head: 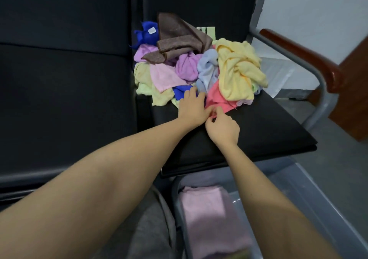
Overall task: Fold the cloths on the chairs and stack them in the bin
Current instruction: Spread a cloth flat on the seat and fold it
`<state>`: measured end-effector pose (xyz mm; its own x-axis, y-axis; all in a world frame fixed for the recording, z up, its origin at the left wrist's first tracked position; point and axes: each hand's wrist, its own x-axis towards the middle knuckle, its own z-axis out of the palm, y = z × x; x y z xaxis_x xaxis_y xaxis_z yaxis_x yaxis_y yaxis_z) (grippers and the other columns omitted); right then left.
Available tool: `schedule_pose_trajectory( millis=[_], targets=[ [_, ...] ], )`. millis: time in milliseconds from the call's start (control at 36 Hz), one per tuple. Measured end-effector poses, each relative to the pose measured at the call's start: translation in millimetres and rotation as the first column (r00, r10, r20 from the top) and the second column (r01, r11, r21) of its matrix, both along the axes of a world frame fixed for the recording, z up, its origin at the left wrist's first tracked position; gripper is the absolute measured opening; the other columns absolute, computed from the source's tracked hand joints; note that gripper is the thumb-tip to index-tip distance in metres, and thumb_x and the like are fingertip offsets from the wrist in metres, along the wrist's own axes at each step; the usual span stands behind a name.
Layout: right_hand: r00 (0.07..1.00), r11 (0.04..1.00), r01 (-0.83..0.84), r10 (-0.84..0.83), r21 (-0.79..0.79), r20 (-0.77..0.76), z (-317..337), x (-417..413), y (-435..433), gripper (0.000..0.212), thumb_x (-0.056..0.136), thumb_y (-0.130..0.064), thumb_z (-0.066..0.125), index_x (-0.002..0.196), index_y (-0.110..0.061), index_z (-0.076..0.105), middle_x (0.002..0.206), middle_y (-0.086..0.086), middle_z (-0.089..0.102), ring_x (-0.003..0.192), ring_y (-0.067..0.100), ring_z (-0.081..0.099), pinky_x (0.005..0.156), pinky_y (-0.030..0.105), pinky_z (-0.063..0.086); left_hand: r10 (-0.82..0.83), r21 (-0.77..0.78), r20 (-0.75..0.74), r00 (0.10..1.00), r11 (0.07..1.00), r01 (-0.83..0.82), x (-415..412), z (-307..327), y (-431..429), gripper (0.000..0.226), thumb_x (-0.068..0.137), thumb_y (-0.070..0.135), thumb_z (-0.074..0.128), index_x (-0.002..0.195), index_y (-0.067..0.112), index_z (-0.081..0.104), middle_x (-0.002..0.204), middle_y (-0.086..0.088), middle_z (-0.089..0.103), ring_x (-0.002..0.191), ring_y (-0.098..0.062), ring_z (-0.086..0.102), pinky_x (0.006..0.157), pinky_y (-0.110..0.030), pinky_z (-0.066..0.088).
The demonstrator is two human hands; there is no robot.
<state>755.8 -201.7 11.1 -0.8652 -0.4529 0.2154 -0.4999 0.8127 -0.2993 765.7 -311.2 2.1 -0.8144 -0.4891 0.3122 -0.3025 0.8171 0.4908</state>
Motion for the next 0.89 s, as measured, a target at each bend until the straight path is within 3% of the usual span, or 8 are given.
schedule_pose_trajectory(
  millis=[111,278,389,472,583,667,778,889],
  targets=[
    [1.000,0.999,0.021,-0.021,-0.033,0.014,-2,1,0,0.023,0.091,-0.023,0.043,0.109,-0.011,0.050,0.102,0.018,0.065,0.094,0.038,0.059,0.074,0.037,0.039,0.021,-0.038,-0.014,1.000,0.999,-0.021,3,0,0,0.035,0.093,0.042,0.052,0.113,0.017,0.065,0.135,-0.010,0.038,0.122,-0.029,0.033,0.091,-0.037,0.032],
    [0.994,0.980,0.109,-0.103,-0.168,0.041,-3,1,2,0.039,0.093,-0.017,0.040,0.131,-0.010,0.036,0.099,0.017,0.065,0.090,0.038,0.060,0.068,0.035,0.035,-0.186,-0.008,-0.375,0.908,0.980,0.197,9,9,5,0.021,0.090,0.018,0.056,0.093,0.003,0.069,0.134,-0.015,0.049,0.117,-0.036,0.041,0.091,-0.040,0.034],
    [0.987,0.943,0.161,-0.148,-0.292,0.068,-8,-2,0,0.066,0.088,-0.015,0.042,0.148,-0.018,0.014,0.106,0.013,0.065,0.089,0.036,0.061,0.073,0.038,0.041,-0.201,0.453,-0.507,0.838,0.765,0.458,25,47,13,0.022,0.099,0.012,0.037,0.081,0.013,0.050,0.081,-0.002,0.052,0.073,-0.006,0.046,0.069,-0.021,0.041],
    [0.984,0.916,0.178,-0.160,-0.360,0.081,-5,1,0,0.078,0.087,-0.012,0.044,0.151,-0.021,0.002,0.121,0.013,0.059,0.092,0.038,0.060,0.078,0.039,0.042,-0.132,0.572,-0.549,0.826,0.661,0.486,32,67,13,0.030,0.102,0.009,0.032,0.077,0.022,0.041,0.077,0.002,0.045,0.069,-0.005,0.043,0.067,-0.016,0.038],
    [0.986,0.936,0.168,-0.161,-0.308,0.048,-7,-1,1,0.074,0.089,-0.013,0.044,0.152,-0.023,0.006,0.122,0.014,0.059,0.088,0.037,0.060,0.072,0.037,0.041,-0.072,0.656,-0.431,0.899,0.660,0.367,34,67,11,0.029,0.099,0.011,0.038,0.071,0.017,0.044,0.074,0.002,0.048,0.070,-0.010,0.044,0.067,-0.022,0.036],
    [0.989,0.949,0.146,-0.141,-0.281,0.035,-11,-5,1,0.066,0.089,-0.012,0.042,0.150,-0.025,0.019,0.126,0.011,0.057,0.092,0.037,0.061,0.076,0.039,0.044,-0.085,0.784,-0.194,0.977,0.586,0.206,41,66,10,0.029,0.095,0.034,0.046,0.102,0.010,0.061,0.098,-0.004,0.062,0.090,-0.018,0.055,0.078,-0.028,0.042],
    [0.993,0.956,0.119,-0.111,-0.268,0.045,-11,-5,2,0.060,0.090,-0.012,0.042,0.147,-0.024,0.030,0.140,0.006,0.045,0.103,0.038,0.058,0.084,0.040,0.044,-0.213,0.675,0.274,0.938,0.737,-0.030,57,66,8,0.027,0.087,0.035,0.059,0.086,0.008,0.058,0.069,-0.008,0.057,0.057,-0.019,0.054,0.044,-0.019,0.041],
    [0.995,0.964,0.099,-0.101,-0.246,0.002,-9,-4,6,0.063,0.091,-0.014,0.048,0.149,-0.023,0.024,0.145,0.009,0.036,0.106,0.041,0.055,0.083,0.041,0.042,-0.215,0.706,0.148,0.965,0.706,0.049,58,71,5,0.009,0.081,0.016,0.060,0.087,0.009,0.059,0.077,-0.004,0.057,0.061,-0.012,0.050,0.049,-0.021,0.038]
  ],
)
